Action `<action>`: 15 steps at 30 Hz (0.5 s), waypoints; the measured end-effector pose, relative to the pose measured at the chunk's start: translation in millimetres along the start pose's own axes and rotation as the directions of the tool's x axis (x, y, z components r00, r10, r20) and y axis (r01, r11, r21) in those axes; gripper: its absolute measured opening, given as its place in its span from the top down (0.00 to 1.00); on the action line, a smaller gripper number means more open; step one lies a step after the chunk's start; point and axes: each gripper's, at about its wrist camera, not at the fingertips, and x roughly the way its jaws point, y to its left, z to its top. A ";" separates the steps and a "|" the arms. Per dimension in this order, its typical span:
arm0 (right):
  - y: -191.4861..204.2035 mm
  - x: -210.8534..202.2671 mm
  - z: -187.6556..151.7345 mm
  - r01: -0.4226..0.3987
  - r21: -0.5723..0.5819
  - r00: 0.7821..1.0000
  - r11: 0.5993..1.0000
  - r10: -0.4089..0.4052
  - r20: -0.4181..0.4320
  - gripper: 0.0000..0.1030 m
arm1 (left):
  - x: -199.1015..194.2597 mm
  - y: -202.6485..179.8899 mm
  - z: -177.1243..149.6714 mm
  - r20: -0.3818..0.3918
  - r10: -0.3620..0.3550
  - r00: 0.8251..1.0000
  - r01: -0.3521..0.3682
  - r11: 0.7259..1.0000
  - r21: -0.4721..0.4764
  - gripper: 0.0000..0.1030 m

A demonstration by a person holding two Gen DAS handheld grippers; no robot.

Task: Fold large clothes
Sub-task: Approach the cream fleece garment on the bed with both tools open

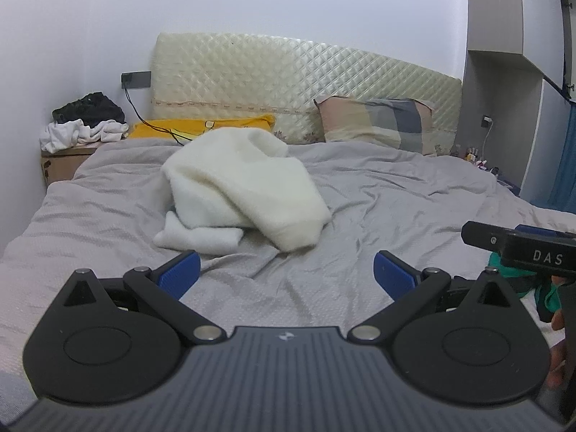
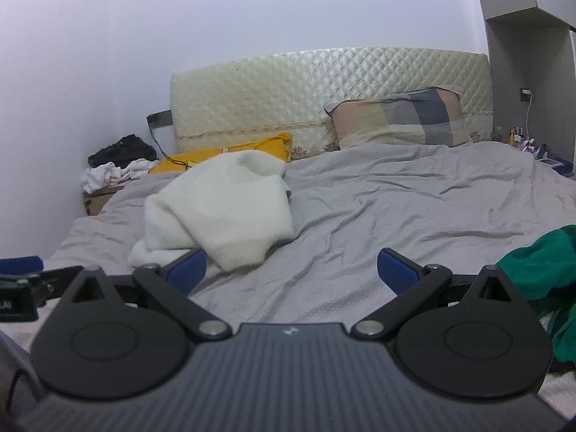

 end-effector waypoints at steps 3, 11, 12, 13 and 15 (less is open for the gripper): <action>-3.9 3.1 -0.4 -0.008 0.020 1.000 1.000 0.008 -0.012 0.00 | -3.1 -1.3 0.9 0.001 0.006 1.000 -0.006 1.000 -0.003 0.00; -7.1 17.6 2.2 -0.023 0.048 0.999 0.999 0.025 -0.036 0.00 | 8.4 2.3 6.0 -0.036 0.000 0.999 -0.001 1.000 -0.016 0.00; -8.4 21.9 2.2 -0.028 0.054 0.998 0.998 0.030 -0.046 0.00 | 12.3 3.0 7.5 -0.046 -0.001 0.999 0.000 1.000 -0.020 0.00; -10.3 27.7 3.1 -0.032 0.065 0.997 0.997 0.036 -0.061 0.00 | 16.6 4.0 9.7 -0.056 -0.004 0.998 0.003 1.000 -0.024 0.00; -12.2 37.9 5.4 -0.028 0.084 0.996 0.996 0.035 -0.084 0.00 | 24.3 5.5 14.8 -0.065 -0.019 0.998 0.017 0.999 -0.036 0.00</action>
